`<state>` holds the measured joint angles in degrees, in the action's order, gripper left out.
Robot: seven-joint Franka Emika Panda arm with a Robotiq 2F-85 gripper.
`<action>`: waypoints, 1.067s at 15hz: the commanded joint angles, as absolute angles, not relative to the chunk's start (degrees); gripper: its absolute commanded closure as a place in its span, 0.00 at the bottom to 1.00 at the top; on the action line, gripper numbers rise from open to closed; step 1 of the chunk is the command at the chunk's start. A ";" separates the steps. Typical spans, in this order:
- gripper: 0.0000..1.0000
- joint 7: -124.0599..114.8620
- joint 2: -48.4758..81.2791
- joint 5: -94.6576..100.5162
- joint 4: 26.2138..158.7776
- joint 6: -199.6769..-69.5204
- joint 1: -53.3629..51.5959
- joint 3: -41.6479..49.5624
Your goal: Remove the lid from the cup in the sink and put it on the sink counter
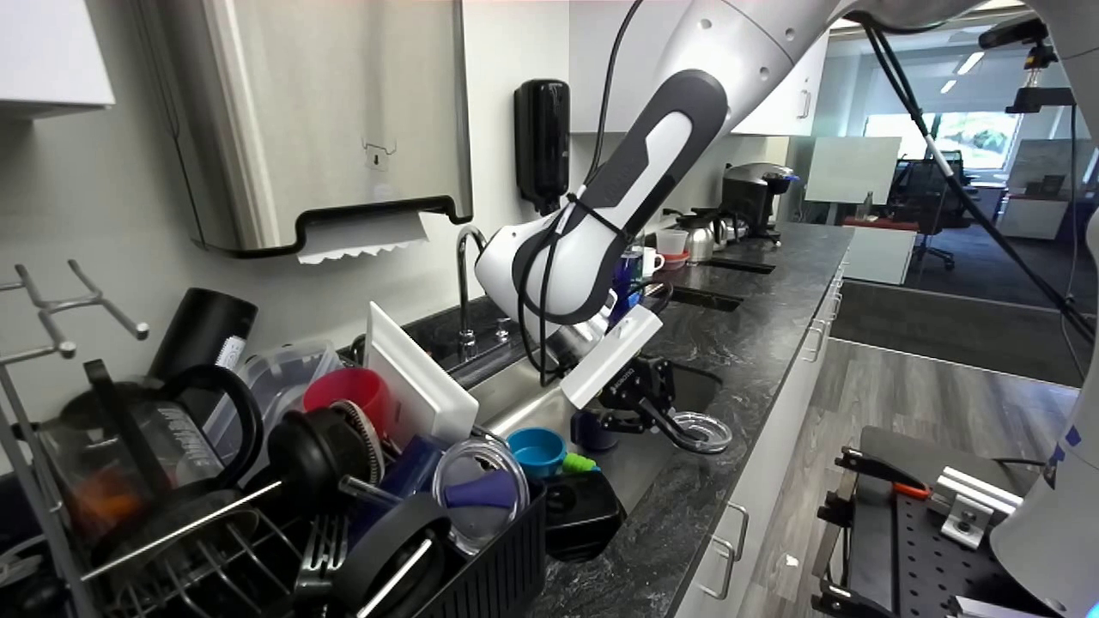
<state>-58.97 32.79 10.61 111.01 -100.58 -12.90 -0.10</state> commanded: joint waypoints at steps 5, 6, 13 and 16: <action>0.98 -61.00 36.05 9.94 108.46 -98.42 -13.17 0.91; 0.98 -61.19 36.36 9.98 108.35 -98.44 -13.22 0.94; 0.98 -61.94 37.26 10.35 108.63 -99.35 -13.33 1.07; 0.98 -62.22 37.47 10.49 108.69 -99.54 -13.36 1.15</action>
<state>-61.68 36.69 10.62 109.58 -100.48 -12.92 0.63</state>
